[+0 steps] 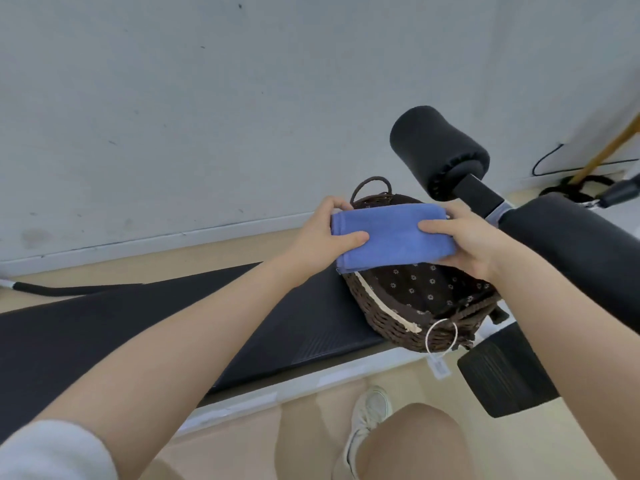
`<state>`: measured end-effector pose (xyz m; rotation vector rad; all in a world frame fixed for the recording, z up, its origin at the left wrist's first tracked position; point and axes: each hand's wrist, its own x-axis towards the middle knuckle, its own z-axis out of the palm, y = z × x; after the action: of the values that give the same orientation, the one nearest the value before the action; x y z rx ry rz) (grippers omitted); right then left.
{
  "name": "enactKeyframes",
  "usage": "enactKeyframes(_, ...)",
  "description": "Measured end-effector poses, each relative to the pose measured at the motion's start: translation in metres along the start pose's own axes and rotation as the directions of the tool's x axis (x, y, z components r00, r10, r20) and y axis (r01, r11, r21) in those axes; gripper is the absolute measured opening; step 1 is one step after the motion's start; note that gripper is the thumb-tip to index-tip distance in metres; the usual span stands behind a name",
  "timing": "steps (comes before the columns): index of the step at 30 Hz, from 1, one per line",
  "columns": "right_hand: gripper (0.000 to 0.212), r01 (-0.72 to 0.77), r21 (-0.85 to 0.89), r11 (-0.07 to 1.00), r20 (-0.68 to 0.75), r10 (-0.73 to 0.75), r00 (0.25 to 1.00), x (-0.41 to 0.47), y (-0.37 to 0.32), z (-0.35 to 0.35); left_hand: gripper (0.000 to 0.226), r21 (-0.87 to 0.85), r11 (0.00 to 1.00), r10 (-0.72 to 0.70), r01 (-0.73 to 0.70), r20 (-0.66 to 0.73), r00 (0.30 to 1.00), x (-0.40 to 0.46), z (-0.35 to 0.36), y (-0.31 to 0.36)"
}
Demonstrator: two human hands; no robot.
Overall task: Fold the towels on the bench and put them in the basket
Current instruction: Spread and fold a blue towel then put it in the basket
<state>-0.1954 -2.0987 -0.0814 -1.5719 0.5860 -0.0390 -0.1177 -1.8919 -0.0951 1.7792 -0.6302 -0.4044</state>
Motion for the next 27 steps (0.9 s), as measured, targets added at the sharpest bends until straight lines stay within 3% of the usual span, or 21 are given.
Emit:
enactKeyframes(3, 0.038, -0.157, -0.006, 0.988, -0.163, 0.154, 0.975, 0.029, 0.017, -0.011, 0.029, 0.234, 0.97, 0.034, -0.064, 0.13, 0.991, 0.023, 0.022, 0.002)
enactKeyframes(6, 0.042, -0.287, -0.164, 0.944, -0.199, 0.253, 0.947, 0.052, 0.032, -0.018, 0.035, 0.661, 0.738, -0.055, -0.131, 0.253, 0.966, 0.046, 0.04, -0.001)
enactKeyframes(8, 0.044, -0.305, -0.233, 0.923, -0.211, 0.258, 0.943, 0.068, 0.038, -0.022, 0.041, 0.807, 0.572, -0.121, -0.149, 0.262, 0.957, 0.063, 0.051, -0.006)
enactKeyframes(11, 0.044, -0.285, -0.376, 0.882, -0.202, 0.223, 0.954, 0.086, 0.043, -0.03, 0.045, 0.91, 0.35, -0.218, -0.223, 0.31, 0.925, 0.083, 0.069, -0.018)
enactKeyframes(13, 0.044, -0.307, -0.434, 0.847, -0.175, 0.256, 0.951, 0.094, 0.051, -0.033, 0.046, 0.929, 0.268, -0.278, -0.255, 0.328, 0.903, 0.089, 0.079, -0.028)
enactKeyframes(17, 0.054, -0.294, -0.518, 0.803, -0.156, 0.249, 0.956, 0.107, 0.068, -0.035, 0.042, 0.94, 0.188, -0.138, -0.284, 0.312, 0.94, 0.094, 0.084, -0.045)
enactKeyframes(19, 0.063, -0.256, -0.602, 0.756, -0.166, 0.195, 0.967, 0.114, 0.071, -0.034, 0.045, 0.947, 0.197, -0.06, -0.252, 0.268, 0.961, 0.097, 0.083, -0.048)
enactKeyframes(21, 0.069, -0.183, -0.78, 0.599, -0.165, 0.086, 0.983, 0.115, 0.068, -0.033, 0.04, 0.947, 0.232, -0.1, -0.22, 0.249, 0.963, 0.099, 0.083, -0.051)
enactKeyframes(23, 0.065, -0.026, -0.924, 0.381, -0.072, -0.107, 0.992, 0.108, 0.061, -0.028, 0.026, 0.942, 0.242, -0.12, -0.231, 0.265, 0.957, 0.099, 0.084, -0.055)
enactKeyframes(25, 0.073, 0.233, -0.962, 0.144, 0.194, -0.242, 0.951, 0.099, 0.051, -0.017, 0.023, 0.939, 0.241, -0.098, -0.248, 0.277, 0.956, 0.1, 0.084, -0.055)
enactKeyframes(26, 0.076, 0.36, -0.931, 0.057, 0.341, -0.214, 0.915, 0.097, 0.05, -0.01, 0.024, 0.936, 0.246, -0.089, -0.251, 0.279, 0.956, 0.1, 0.084, -0.055)
enactKeyframes(27, 0.079, 0.446, -0.894, 0.053, 0.436, -0.135, 0.89, 0.095, 0.05, -0.003, 0.024, 0.935, 0.249, -0.088, -0.252, 0.281, 0.956, 0.1, 0.085, -0.055)
